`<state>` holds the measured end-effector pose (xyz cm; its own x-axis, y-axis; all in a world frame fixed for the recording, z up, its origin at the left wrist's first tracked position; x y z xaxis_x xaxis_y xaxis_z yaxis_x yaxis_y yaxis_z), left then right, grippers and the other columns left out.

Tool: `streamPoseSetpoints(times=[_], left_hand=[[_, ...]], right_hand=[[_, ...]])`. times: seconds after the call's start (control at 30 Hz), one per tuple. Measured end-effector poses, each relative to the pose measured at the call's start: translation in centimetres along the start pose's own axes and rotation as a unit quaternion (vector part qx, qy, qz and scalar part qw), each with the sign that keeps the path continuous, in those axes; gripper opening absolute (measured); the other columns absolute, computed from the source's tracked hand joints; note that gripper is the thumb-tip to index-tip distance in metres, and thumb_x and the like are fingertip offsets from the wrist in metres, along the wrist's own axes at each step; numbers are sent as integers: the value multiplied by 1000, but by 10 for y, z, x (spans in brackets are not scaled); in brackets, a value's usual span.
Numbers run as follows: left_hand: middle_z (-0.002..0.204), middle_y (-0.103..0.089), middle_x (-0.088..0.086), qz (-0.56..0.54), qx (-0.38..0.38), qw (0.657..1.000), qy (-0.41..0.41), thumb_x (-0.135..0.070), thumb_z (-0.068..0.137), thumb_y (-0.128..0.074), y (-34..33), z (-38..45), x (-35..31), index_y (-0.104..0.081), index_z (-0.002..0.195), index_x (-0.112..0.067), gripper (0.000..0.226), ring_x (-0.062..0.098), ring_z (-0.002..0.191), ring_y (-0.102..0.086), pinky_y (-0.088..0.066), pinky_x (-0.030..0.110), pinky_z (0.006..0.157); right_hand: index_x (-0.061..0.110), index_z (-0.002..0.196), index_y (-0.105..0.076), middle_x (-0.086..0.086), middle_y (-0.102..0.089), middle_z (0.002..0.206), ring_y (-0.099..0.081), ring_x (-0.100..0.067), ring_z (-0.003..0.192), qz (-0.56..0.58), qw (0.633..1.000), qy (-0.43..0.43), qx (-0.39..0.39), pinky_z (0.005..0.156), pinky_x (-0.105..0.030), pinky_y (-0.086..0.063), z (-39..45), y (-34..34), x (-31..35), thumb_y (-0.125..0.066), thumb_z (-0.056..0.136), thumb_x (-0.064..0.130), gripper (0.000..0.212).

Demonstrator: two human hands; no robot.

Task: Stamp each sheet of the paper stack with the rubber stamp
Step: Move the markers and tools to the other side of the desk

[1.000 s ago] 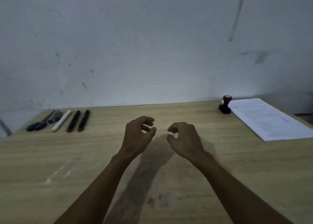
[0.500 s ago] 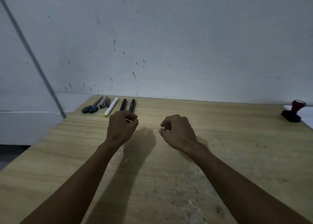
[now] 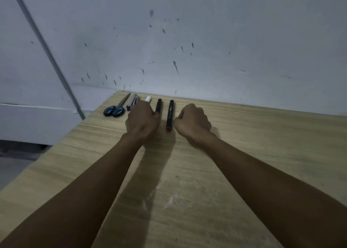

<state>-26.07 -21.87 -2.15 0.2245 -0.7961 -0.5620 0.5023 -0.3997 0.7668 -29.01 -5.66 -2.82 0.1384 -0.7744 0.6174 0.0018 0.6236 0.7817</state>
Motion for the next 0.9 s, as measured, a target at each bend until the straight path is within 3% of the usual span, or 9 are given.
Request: streamPoseSetpoints(times=[0.17, 0.4, 0.5, 0.57, 0.63, 0.7, 0.8, 0.9], left_hand=[[114, -63, 15, 75, 61, 995, 23, -34, 76, -69, -18, 12, 7, -60, 117, -9, 48, 31, 90, -63, -55, 41, 75], [101, -60, 14, 34, 68, 997, 33, -21, 75, -72, -23, 16, 11, -53, 129, -11, 58, 28, 88, -62, -56, 42, 77], [89, -64, 15, 3, 53, 998, 38, -19, 75, -73, -19, 12, 9, -61, 118, -5, 46, 26, 74, -64, -56, 37, 66], [86, -66, 8, -25, 47, 998, 39, -19, 73, -73, -14, 7, 5, -69, 88, -1, 25, 23, 65, -64, -58, 35, 62], [83, -69, 8, -64, 48, 996, 47, -25, 65, -71, -11, -4, 0, -68, 68, 0, 25, 23, 63, -66, -60, 37, 65], [76, -72, 16, -110, 62, 990, 64, -26, 60, -69, -8, -19, -8, -70, 64, 0, 27, 26, 63, -70, -61, 39, 63], [59, -70, 16, -176, 115, 974, 86, -10, 68, -72, -9, -53, -27, -70, 66, 6, 17, 25, 52, -70, -61, 43, 58], [59, -70, 17, -220, 165, 957, 95, -3, 71, -74, -6, -102, -59, -69, 70, 9, 14, 28, 49, -69, -61, 42, 54]], right_hand=[[18, 92, -47, -1, -47, 91, -50, -26, 85, -34, 999, -3, 33, 68, -33, -36, 28, -15, 11, -65, 85, 45, 33], [18, 87, -51, -1, -53, 87, -53, -24, 78, -35, 998, -4, 56, 60, -29, -36, 42, -27, 20, -68, 75, 29, 23], [16, 86, -54, -2, -60, 86, -58, -22, 71, -16, 998, -2, 55, 52, -26, -35, 40, -23, 17, -66, 74, 24, 18], [16, 83, -53, -2, -59, 83, -55, -20, 67, -13, 999, -3, 52, 50, -25, -33, 35, -16, 11, -65, 75, 23, 17], [17, 76, -48, -1, -57, 80, -54, -19, 66, -13, 999, -6, 41, 51, -26, -32, 24, -2, 3, -66, 75, 26, 20], [17, 73, -49, 0, -57, 76, -54, -18, 64, -6, 999, -14, 28, 52, -25, -34, 10, 14, -9, -66, 75, 28, 20], [14, 77, -61, -2, -66, 70, -65, -22, 64, 8, 1000, -18, 7, 58, -26, -47, -17, 40, -29, -63, 70, 29, 16], [15, 80, -64, 0, -66, 70, -64, -21, 63, 0, 1000, -18, -19, 59, -27, -48, -57, 76, -56, -65, 72, 31, 18]])
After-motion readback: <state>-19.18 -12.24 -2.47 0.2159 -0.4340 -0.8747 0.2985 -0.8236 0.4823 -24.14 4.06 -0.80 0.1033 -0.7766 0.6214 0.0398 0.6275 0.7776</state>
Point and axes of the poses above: each hand's wrist, its own z-axis towards the middle knuckle, its own y-axis out of the back of the hand, x = y × z, the point moved 7 cm from there along z, towards the middle knuckle
